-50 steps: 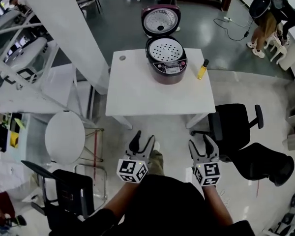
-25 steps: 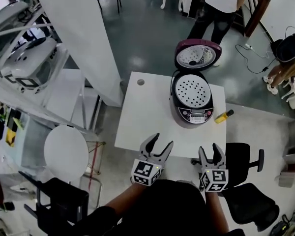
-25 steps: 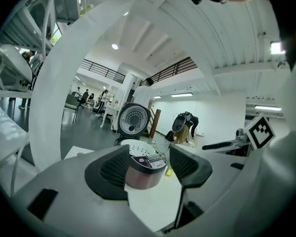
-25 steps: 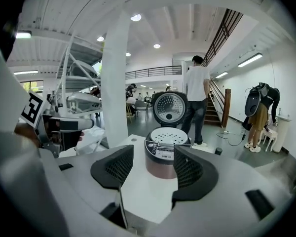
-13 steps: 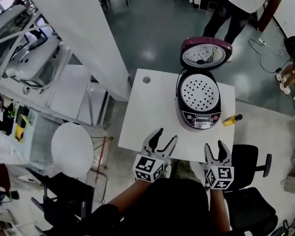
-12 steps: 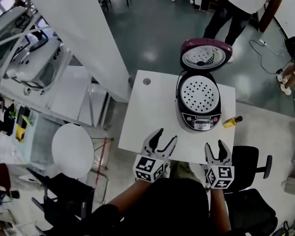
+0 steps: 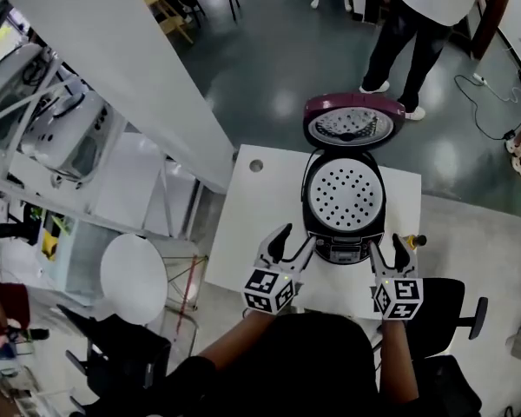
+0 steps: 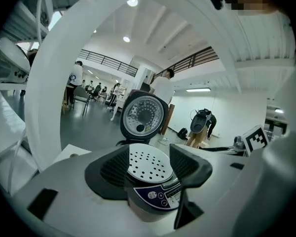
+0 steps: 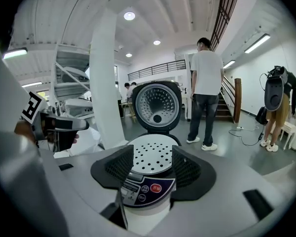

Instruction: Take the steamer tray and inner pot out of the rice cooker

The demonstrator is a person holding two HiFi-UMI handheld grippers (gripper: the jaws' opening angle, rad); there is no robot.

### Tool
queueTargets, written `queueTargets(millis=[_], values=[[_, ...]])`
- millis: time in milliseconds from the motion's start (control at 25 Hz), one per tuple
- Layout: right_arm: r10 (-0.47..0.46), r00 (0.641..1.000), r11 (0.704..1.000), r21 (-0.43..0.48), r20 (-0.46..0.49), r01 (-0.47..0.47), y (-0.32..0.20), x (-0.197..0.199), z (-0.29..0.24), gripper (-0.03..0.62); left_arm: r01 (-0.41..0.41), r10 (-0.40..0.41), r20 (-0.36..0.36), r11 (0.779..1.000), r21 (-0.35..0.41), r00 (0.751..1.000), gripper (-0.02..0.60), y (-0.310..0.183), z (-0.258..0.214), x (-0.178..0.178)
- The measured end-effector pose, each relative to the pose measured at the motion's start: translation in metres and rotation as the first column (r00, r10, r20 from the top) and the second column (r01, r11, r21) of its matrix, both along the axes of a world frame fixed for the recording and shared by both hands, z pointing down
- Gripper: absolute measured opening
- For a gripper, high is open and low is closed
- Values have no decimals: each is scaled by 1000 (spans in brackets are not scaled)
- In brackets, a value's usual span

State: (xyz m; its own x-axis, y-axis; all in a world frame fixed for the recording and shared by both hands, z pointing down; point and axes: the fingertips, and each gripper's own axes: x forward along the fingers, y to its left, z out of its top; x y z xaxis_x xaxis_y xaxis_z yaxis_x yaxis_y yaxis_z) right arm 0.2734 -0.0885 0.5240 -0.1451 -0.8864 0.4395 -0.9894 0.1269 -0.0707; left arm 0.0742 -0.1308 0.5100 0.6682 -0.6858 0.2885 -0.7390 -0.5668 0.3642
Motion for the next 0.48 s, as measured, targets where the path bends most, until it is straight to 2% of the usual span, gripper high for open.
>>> queueTargets(millis=[200, 320, 480], values=[[-16, 1000, 999, -33, 10, 17, -27, 21, 16, 224, 37, -37, 14, 998, -59, 999, 233, -29, 21, 8], [-33, 999, 998, -58, 13, 34, -42, 28, 26, 224, 58, -58, 4, 996, -69, 998, 235, -47, 28, 14], [-60, 998, 992, -107, 26, 63, -63, 35, 45, 224, 57, -53, 58, 995, -81, 997, 235, -67, 48, 26]])
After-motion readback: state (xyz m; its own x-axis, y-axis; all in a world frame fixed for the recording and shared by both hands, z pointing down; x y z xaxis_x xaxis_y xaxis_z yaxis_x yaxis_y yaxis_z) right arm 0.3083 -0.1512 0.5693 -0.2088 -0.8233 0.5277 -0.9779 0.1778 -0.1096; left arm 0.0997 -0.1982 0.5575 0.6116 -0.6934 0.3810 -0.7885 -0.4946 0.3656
